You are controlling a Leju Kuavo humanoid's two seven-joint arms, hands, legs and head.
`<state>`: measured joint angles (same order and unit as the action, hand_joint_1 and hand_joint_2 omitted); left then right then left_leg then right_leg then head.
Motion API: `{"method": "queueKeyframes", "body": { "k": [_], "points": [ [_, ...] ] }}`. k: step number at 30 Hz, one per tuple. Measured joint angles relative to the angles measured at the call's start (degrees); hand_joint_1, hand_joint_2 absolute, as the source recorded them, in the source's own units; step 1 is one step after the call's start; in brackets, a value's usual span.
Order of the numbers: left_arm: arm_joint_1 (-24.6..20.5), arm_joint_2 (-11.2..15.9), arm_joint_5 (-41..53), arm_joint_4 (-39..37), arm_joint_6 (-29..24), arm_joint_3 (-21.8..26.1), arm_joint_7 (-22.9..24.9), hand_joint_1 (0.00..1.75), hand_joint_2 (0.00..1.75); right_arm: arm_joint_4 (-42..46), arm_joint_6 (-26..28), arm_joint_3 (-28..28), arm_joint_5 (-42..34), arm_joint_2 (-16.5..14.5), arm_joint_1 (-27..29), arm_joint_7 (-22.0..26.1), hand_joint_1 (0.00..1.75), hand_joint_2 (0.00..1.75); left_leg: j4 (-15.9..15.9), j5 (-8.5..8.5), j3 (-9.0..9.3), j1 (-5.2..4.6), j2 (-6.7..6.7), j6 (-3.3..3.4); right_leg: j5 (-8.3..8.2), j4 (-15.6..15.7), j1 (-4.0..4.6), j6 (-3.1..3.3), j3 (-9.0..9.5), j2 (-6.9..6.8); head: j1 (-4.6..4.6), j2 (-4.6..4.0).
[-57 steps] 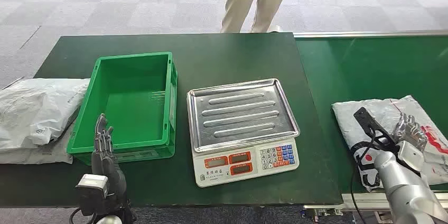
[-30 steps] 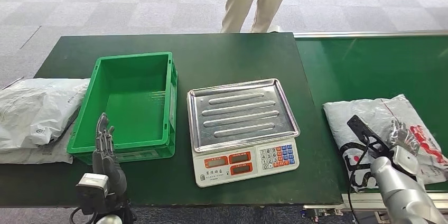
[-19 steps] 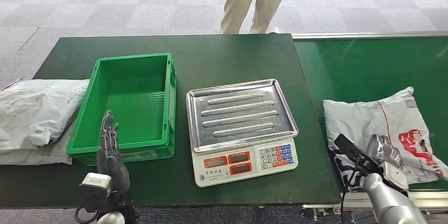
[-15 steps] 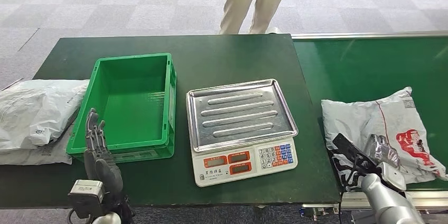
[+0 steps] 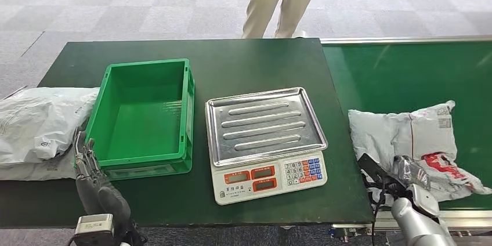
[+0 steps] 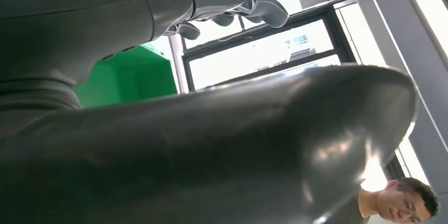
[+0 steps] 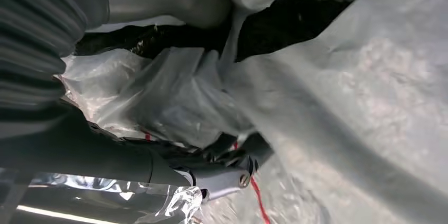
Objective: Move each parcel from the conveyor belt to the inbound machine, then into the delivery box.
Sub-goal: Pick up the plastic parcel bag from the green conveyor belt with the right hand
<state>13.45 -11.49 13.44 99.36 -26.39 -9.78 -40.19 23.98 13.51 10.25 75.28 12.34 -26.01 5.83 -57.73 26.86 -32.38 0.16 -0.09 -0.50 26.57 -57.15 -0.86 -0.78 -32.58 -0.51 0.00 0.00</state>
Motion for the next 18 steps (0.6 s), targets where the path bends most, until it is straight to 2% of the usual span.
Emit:
{"method": "queueKeyframes", "body": {
  "k": [5,18],
  "points": [
    [1.6,1.4,-1.4,1.4,1.2,-0.7,0.0,0.0,0.0,2.1,2.2,-0.5,-1.3,-0.1,2.7,0.8,1.75,1.75,0.0,0.0,-0.07,-0.01,-0.05,0.0,0.01,0.0,-0.01,0.0,-0.03,-0.08,0.0,0.0],
    [2.4,2.7,-1.7,2.2,1.4,-1.6,0.0,0.0,0.0,3.9,2.6,-0.8,-2.3,-0.1,4.9,1.2,1.75,1.75,0.0,0.03,-0.11,0.0,-0.06,0.03,0.05,0.0,0.0,-0.02,-0.1,-0.09,-0.01,0.0]
  ]
}}
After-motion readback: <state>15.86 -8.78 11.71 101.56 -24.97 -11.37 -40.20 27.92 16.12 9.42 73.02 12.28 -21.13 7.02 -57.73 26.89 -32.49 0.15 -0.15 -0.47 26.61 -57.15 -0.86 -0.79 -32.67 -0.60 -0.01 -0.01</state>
